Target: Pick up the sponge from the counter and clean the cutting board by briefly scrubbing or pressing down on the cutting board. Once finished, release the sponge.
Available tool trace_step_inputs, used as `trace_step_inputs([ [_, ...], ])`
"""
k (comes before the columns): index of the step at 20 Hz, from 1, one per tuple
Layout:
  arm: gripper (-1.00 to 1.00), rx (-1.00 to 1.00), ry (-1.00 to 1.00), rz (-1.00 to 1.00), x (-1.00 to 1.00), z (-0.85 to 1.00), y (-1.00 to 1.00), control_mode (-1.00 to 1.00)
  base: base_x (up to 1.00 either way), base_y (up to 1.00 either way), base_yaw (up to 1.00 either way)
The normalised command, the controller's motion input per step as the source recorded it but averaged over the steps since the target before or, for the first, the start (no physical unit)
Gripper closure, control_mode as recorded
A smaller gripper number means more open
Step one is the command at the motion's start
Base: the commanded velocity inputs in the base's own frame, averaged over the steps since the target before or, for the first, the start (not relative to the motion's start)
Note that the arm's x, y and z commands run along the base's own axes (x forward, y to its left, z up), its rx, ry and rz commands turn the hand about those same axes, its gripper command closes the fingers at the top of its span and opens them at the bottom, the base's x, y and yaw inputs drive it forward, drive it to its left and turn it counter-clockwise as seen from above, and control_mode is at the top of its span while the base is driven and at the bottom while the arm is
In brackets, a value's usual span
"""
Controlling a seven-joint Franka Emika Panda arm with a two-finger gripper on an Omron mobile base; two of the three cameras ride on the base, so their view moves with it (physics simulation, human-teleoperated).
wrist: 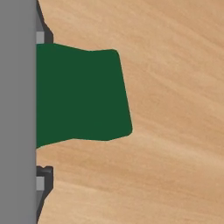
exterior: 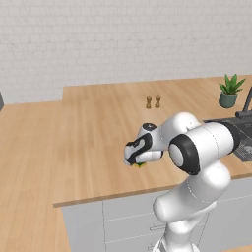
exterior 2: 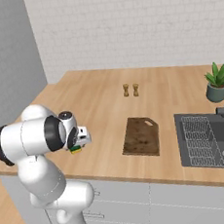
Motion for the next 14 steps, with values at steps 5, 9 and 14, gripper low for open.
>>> trace_step_inputs([
  [5,1.0,0.0,0.0,0.0,0.02,-0.03,0.0,-1.0,0.0,0.0,0.0],
  [9,1.0,0.0,-0.01,0.0,0.0,0.0,0.0,-1.0,0.0,0.0,0.0],
  [14,1.0,0.0,-0.12,0.0,-0.22,0.37,-0.04,-1.0,0.0,0.0,0.0],
])
